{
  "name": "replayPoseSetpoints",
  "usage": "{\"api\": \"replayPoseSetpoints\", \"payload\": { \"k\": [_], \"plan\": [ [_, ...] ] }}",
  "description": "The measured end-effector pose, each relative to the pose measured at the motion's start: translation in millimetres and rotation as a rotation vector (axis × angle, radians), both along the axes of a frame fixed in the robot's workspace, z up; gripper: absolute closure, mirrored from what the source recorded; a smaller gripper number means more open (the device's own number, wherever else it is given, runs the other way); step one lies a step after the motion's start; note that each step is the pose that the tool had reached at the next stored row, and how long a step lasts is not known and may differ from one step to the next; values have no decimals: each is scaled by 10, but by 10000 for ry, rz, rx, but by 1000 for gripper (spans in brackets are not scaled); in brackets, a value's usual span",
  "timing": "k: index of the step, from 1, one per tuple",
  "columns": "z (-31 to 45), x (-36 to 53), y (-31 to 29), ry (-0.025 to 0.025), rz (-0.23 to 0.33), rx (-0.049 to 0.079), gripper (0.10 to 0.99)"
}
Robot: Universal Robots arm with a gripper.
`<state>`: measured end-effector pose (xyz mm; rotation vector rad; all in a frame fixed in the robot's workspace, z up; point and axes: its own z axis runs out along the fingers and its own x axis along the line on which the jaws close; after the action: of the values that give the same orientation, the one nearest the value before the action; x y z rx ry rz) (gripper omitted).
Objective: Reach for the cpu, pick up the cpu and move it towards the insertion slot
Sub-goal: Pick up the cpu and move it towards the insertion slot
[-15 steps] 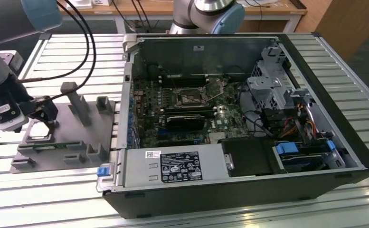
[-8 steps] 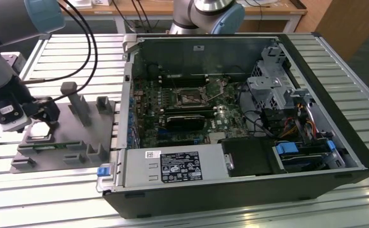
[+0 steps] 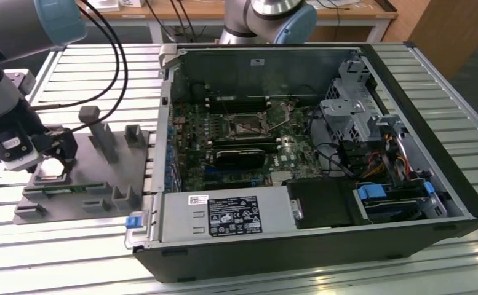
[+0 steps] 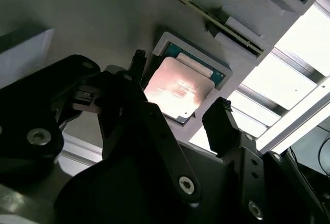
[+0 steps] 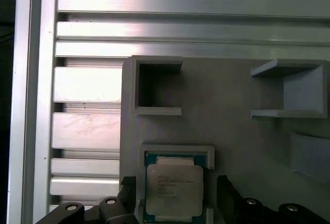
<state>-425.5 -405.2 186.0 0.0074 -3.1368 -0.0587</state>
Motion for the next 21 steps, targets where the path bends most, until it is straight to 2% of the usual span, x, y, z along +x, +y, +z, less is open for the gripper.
{"api": "replayPoseSetpoints", "payload": {
  "k": [4,5,13,16,21],
  "plan": [
    [-14,0,0,-3,0,1,376],
    [-18,0,0,-2,0,0,447],
    [-49,0,0,-1,0,0,447],
    [-53,-1,0,2,0,2,541],
    [-30,0,0,-4,11,10,541]
  ]
}}
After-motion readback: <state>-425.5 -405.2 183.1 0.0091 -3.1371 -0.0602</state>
